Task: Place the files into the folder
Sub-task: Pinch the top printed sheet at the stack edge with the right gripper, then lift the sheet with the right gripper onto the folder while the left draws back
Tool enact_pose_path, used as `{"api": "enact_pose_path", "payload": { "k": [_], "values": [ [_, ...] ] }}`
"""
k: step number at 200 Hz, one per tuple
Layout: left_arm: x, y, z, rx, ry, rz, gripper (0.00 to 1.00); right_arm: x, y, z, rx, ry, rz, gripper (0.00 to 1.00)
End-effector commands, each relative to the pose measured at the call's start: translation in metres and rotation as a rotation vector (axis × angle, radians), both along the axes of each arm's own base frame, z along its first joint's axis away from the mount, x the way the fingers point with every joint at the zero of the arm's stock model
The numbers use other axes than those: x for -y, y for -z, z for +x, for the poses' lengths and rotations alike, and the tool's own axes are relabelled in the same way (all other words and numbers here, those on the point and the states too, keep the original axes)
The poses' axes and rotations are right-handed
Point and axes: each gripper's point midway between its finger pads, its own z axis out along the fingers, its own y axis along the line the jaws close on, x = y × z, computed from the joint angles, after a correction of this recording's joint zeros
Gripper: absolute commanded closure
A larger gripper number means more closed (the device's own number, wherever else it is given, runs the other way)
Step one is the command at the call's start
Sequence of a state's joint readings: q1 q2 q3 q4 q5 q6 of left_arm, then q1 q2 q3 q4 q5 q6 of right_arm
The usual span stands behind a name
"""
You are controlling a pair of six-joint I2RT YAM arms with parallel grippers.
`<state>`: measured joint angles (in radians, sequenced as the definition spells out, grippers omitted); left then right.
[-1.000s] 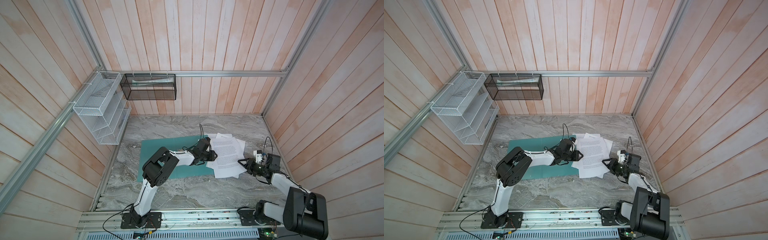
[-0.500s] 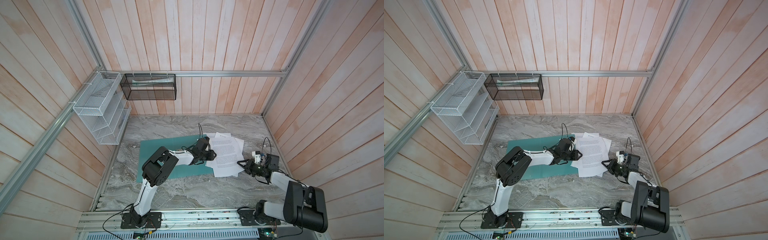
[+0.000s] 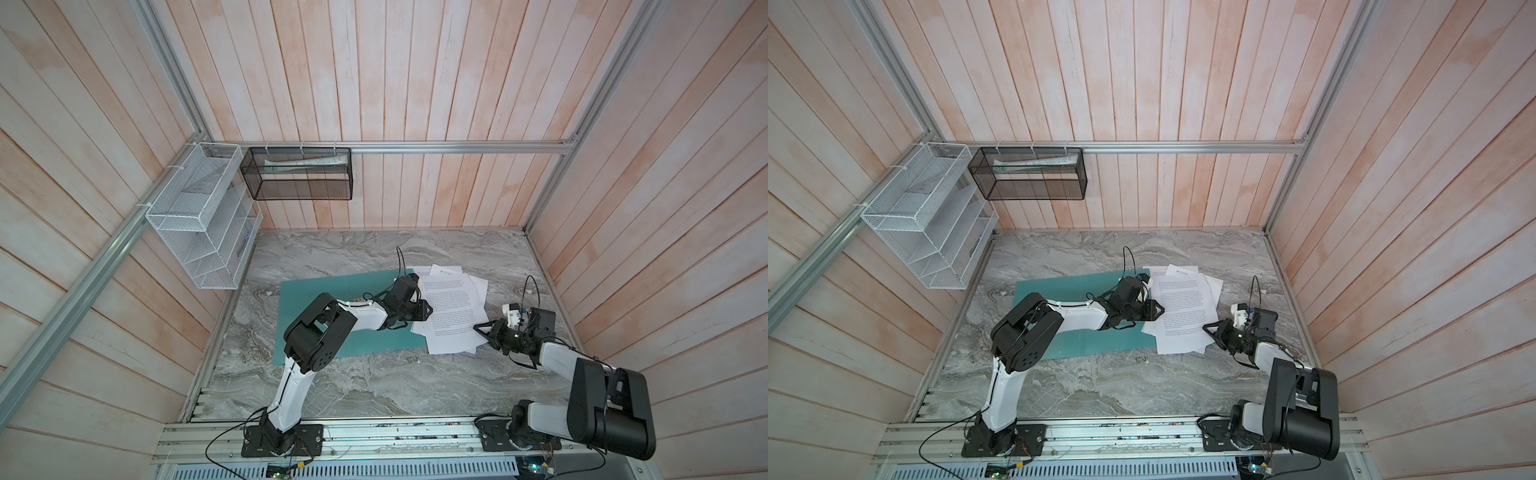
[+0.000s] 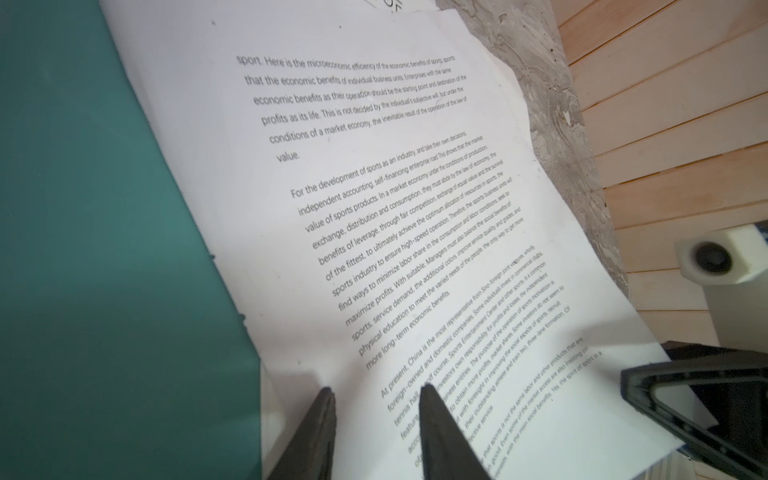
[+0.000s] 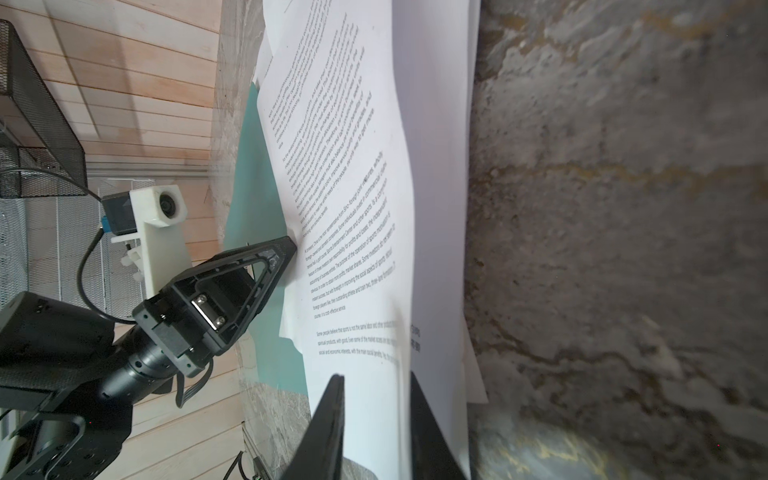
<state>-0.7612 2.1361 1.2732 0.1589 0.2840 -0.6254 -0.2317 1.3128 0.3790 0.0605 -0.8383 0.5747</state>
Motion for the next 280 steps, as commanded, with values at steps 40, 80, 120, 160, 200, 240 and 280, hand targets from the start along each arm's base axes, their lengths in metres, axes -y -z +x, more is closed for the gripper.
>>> {"api": "enact_pose_path", "payload": {
  "k": [40,80,120,160,200,240,280],
  "values": [
    [-0.016,0.035,-0.015,-0.077,0.015,0.08,0.64,0.001,0.002,0.012,0.007,0.001,-0.016,0.81],
    [-0.017,0.033,-0.016,-0.073,0.015,0.076,0.65,0.0,0.002,0.012,0.008,0.002,-0.006,0.98],
    [-0.016,0.012,-0.012,-0.06,0.017,0.04,0.65,-0.004,-0.013,0.013,0.046,-0.005,0.023,1.0],
    [-0.018,-0.056,0.0,-0.014,0.009,-0.095,0.65,-0.021,-0.055,0.014,0.186,-0.03,0.192,1.0],
    [-0.033,-0.137,0.013,0.077,-0.013,-0.193,0.56,-0.042,-0.099,0.02,0.288,-0.096,0.255,1.0],
    [-0.071,-0.201,0.022,0.159,-0.079,-0.267,0.55,-0.074,-0.154,0.031,0.386,-0.125,0.336,1.0],
    [-0.126,-0.233,0.017,0.218,-0.194,-0.295,0.55,-0.113,-0.218,0.054,0.527,-0.173,0.425,1.0]
  ]
}}
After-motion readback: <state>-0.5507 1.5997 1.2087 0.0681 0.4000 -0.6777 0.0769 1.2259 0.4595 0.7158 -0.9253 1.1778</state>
